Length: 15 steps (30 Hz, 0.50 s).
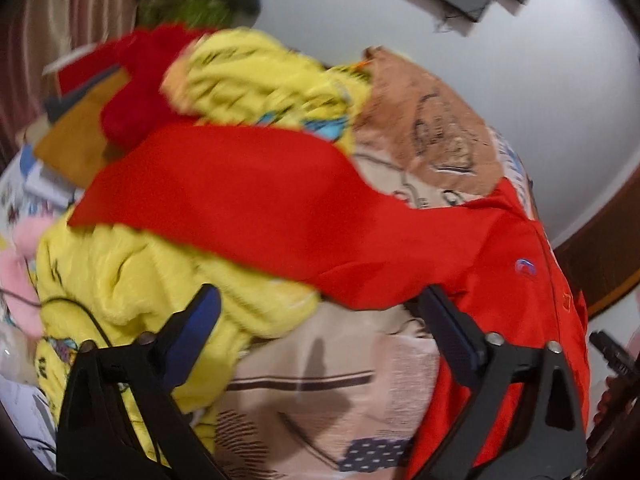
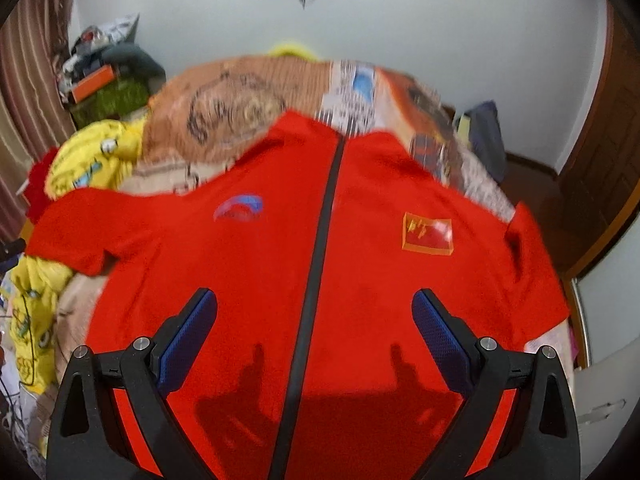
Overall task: Fold large clothes
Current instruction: 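Grasp the red jacket's sleeve with the left tool and lift it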
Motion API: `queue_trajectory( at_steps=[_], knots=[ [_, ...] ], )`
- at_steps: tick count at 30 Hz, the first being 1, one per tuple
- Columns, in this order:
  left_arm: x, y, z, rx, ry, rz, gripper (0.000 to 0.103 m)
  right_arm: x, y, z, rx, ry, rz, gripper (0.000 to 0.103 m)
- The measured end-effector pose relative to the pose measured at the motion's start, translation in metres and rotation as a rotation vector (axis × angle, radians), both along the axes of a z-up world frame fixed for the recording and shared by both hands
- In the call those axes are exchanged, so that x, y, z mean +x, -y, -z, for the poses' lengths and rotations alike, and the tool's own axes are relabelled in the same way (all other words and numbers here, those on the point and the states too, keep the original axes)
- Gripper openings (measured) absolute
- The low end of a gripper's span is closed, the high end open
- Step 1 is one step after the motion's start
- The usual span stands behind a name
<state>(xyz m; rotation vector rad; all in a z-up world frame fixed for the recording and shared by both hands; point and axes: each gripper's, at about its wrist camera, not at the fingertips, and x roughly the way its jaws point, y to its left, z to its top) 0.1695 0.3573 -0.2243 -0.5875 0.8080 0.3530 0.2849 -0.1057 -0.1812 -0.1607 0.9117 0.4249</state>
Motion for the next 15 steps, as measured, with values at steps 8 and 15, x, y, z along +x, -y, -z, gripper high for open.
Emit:
queue_trajectory(
  at_steps=[8, 15],
  knots=[
    [-0.001, -0.051, 0.03, -0.154, 0.062, -0.056, 0.079, 0.011, 0.003, 0.005, -0.01, -0.037, -0.001, 0.097],
    [0.019, -0.088, 0.037, -0.124, 0.033, -0.142, 0.056, 0.015, 0.0, 0.007, -0.024, -0.042, 0.006, 0.097]
  ],
)
